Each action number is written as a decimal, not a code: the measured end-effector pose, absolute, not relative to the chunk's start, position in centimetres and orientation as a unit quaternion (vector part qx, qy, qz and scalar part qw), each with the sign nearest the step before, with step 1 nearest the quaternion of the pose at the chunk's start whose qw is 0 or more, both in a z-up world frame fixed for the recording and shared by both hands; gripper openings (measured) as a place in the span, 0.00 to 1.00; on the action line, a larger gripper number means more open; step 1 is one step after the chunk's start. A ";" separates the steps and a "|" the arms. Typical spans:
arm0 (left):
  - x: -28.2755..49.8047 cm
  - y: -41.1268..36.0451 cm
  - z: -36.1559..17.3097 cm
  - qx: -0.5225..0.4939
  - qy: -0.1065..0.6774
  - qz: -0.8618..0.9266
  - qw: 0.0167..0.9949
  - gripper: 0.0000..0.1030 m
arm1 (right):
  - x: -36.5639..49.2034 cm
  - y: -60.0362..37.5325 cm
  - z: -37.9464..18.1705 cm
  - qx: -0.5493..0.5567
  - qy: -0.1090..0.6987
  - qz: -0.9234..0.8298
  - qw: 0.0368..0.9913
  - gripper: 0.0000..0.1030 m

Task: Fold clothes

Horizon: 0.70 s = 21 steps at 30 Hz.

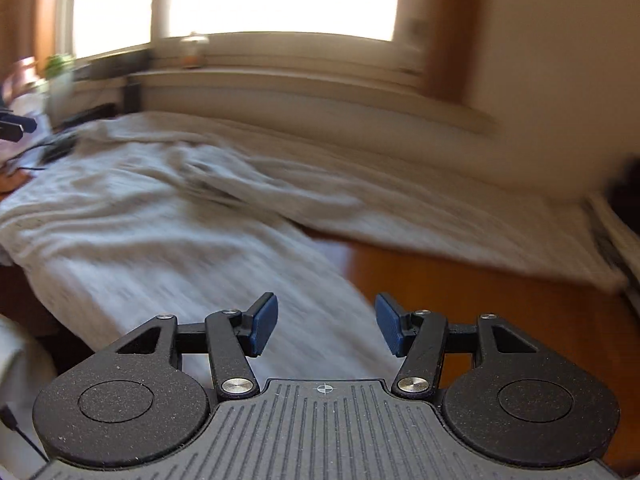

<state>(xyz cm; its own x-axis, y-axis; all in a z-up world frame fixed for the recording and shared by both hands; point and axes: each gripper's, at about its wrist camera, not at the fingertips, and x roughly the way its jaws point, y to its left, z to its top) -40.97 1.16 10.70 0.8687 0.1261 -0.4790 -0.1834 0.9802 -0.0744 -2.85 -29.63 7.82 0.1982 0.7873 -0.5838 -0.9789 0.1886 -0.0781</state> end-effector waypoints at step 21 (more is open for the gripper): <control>-17.2 -1.9 1.3 0.017 0.326 -0.046 0.944 0.48 | 1.6 -40.5 2.8 -0.190 0.267 0.549 0.769 0.59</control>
<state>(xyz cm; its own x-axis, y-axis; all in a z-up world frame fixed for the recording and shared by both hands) -17.19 -1.92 1.30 0.7837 -0.0757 -0.6166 0.0975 0.9952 0.0018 1.59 -40.50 2.77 0.2551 0.7425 -0.6194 -0.9454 0.3259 0.0014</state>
